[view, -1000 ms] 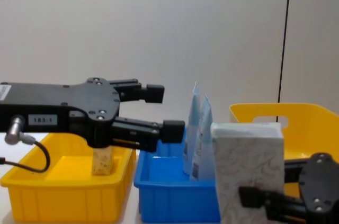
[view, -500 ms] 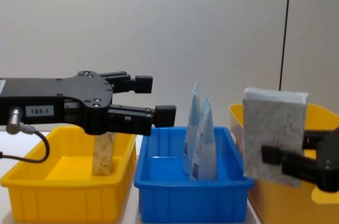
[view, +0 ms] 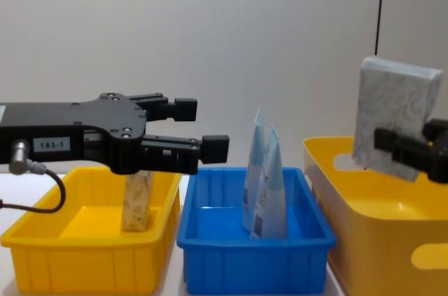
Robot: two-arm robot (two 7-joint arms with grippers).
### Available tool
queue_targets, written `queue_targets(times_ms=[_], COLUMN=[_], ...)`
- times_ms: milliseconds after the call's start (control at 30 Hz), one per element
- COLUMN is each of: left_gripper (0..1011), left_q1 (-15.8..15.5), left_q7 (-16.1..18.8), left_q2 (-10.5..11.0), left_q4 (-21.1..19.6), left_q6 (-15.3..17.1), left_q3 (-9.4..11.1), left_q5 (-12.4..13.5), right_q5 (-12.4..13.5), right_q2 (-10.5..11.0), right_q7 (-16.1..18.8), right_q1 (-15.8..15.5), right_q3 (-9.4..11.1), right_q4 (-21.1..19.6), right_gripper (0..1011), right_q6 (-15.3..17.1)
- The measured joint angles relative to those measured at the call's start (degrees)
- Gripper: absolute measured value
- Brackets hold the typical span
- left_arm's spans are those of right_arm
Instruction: Bimanual collaborative sorting of washing and personal care products
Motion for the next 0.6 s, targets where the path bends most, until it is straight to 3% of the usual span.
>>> queue_targets(times_ms=[333, 600], left_gripper=[1002, 1002], left_q1=[0.1, 0.1], left_q7=[0.2, 0.3], left_q2=[0.0, 0.0], left_q4=[0.1, 0.1], left_q6=[0.1, 0.1], left_q3=[-0.1, -0.1], left_q5=[-0.1, -0.1], right_q5=[-1.2, -1.7], right_q2=[-3.9, -7.2], right_q7=[-7.6, -12.7], right_q1=[1.4, 4.4], right_q3=[2.4, 3.6], right_q4=[-0.2, 1.7], right_gripper=[353, 353], right_q6=[2.5, 6.6])
